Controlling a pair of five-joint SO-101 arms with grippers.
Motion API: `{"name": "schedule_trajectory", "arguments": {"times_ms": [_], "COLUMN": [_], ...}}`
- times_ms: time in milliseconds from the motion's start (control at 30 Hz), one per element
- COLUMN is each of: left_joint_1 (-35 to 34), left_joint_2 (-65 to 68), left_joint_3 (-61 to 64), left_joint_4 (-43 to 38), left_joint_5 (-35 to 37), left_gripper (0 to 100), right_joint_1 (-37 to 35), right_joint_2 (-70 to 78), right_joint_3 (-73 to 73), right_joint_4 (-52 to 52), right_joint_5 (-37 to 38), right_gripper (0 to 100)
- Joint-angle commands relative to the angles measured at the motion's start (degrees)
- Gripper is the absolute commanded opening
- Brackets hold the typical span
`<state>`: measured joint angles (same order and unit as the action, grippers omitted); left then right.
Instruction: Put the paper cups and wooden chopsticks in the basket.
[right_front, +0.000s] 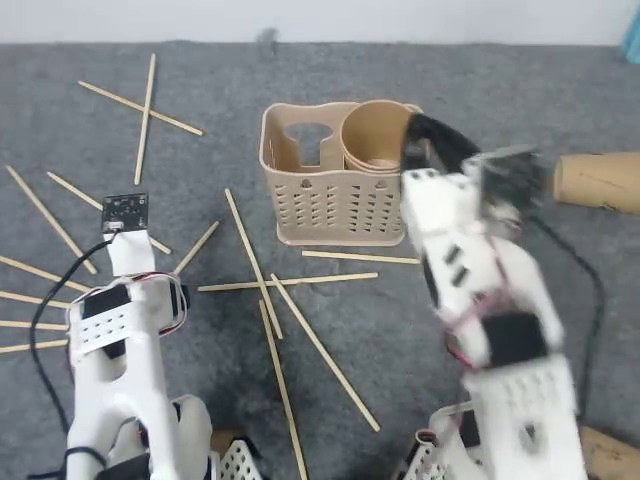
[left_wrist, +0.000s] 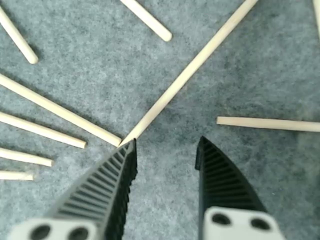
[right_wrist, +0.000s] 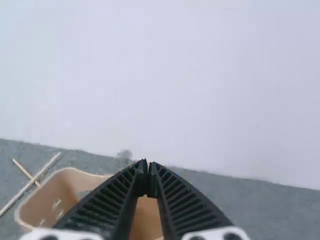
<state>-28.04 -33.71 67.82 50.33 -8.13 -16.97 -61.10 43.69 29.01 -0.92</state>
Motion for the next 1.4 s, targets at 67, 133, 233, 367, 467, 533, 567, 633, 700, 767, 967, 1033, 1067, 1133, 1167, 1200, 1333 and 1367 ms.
{"name": "schedule_trajectory", "arguments": {"times_ms": [67, 133, 233, 367, 467, 533, 567, 633, 700, 767, 967, 1033, 1067, 1133, 1167, 1200, 1333, 1367], "left_joint_1": [0.3, 0.4, 0.4, 0.4, 0.3, 0.4, 0.4, 0.4, 0.4, 0.5, 0.9, 1.8, 1.8, 1.8, 1.8, 1.6, 1.5, 1.5], "left_joint_2": [-1.8, -1.8, -1.8, -1.8, -1.8, -1.8, -1.8, -1.8, -1.8, -1.8, -1.8, -1.8, -1.8, -1.8, -1.8, -1.8, -1.8, -1.8], "left_joint_3": [-0.1, -0.1, -0.1, -0.1, -0.1, -0.1, -0.1, -0.1, -0.1, -0.1, -0.1, -0.1, -0.1, -0.1, -0.1, -0.1, -0.1, -0.1], "left_joint_4": [-1.1, -1.1, -1.1, -1.1, -1.1, -1.1, -1.1, -1.1, -1.1, -1.1, -1.1, -1.1, -1.1, -1.1, -1.1, -1.1, -1.1, -1.1], "left_joint_5": [-0.5, -0.5, -0.5, -0.5, -0.5, -0.5, -0.5, -0.5, -0.5, -0.5, -0.5, -0.5, -0.5, -0.5, -0.5, -0.5, -0.5, -0.5], "left_gripper": [18, 18, 18, 18, 18, 18, 18, 18, 18, 18, 18, 18, 18, 18, 18, 18, 18, 18], "right_joint_1": [1.0, 1.5, 6.7, 20.4, 33.0, 42.7, 47.9, 56.7, 64.5, 73.8, 96.6, 96.6, 96.5, 96.2, 96.1, 96.1, 96.0, 96.0], "right_joint_2": [-10.2, -10.7, -10.6, -10.6, -10.9, -11.0, -10.6, -10.2, -9.2, -8.2, -7.4, -7.3, -7.2, -7.2, -7.3, -7.2, -7.1, -7.1], "right_joint_3": [-16.4, -20.0, -24.6, -28.7, -27.6, -24.2, -22.2, -17.8, -13.5, -9.2, -1.8, -0.4, 0.5, 2.2, 2.5, 2.5, 5.6, 6.9], "right_joint_4": [38.5, 49.5, 61.3, 71.0, 74.2, 74.0, 73.9, 73.7, 73.6, 73.6, 68.2, 67.7, 67.7, 67.8, 67.8, 67.7, 67.6, 67.6], "right_joint_5": [1.0, 1.0, 1.0, 1.1, 6.2, 12.7, 15.8, 22.1, 30.2, 39.6, 69.7, 73.0, 73.0, 73.1, 73.2, 73.3, 77.5, 78.7], "right_gripper": [0.9, 0.9, 0.9, 0.9, 1.0, 1.0, 1.0, 1.0, 0.8, 0.8, 0.8, 0.8, 0.8, 0.8, 0.8, 0.8, 0.8, 0.8]}}
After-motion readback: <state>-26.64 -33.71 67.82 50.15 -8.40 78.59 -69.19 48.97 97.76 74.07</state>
